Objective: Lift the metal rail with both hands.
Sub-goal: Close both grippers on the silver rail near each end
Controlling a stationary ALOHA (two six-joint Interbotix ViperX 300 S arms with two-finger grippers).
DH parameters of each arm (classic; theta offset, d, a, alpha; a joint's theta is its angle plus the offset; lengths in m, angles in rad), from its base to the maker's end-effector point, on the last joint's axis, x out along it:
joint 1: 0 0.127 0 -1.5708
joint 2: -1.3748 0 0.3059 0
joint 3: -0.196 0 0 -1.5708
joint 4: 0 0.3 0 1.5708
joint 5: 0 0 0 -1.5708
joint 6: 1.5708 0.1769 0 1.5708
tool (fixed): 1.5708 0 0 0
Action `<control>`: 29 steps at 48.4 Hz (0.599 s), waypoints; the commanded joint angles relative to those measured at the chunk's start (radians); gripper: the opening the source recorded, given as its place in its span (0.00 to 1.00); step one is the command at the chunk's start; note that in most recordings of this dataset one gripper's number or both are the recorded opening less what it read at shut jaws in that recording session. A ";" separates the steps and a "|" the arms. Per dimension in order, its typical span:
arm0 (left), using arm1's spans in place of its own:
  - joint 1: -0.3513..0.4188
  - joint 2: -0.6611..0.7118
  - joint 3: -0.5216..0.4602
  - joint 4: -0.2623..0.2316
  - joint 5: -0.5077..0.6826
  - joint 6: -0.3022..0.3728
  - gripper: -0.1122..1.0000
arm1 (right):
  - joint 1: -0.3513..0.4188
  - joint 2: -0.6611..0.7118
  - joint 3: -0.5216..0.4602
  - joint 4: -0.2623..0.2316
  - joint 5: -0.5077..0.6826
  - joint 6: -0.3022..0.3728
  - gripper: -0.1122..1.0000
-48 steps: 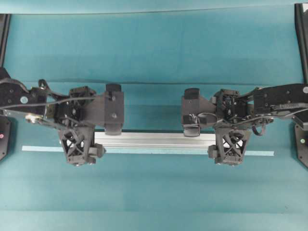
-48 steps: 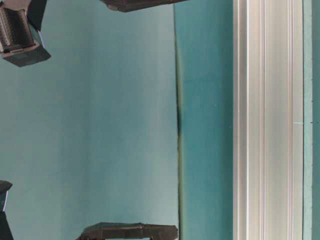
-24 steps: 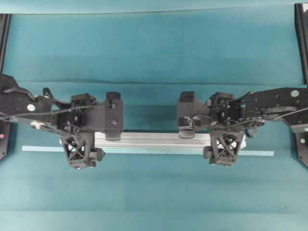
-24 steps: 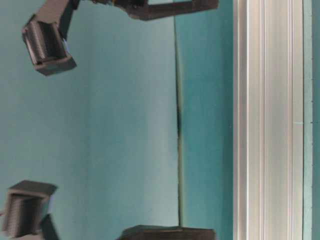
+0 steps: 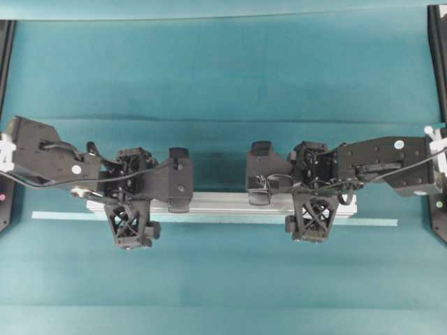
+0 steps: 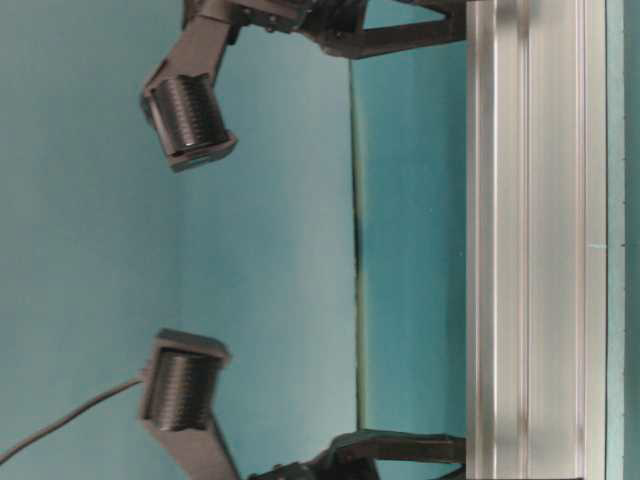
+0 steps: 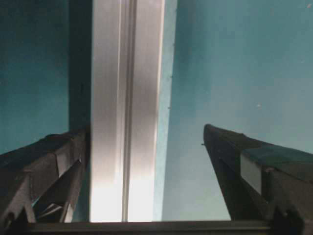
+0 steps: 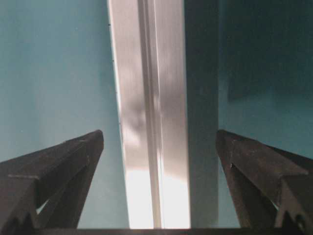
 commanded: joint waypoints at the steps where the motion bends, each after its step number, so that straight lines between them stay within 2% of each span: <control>1: 0.003 0.008 -0.005 0.003 -0.018 0.005 0.99 | 0.000 0.014 0.011 0.000 -0.021 0.000 0.96; 29: 0.012 0.037 0.000 0.003 -0.055 0.005 0.99 | 0.000 0.023 0.043 0.000 -0.066 0.008 0.96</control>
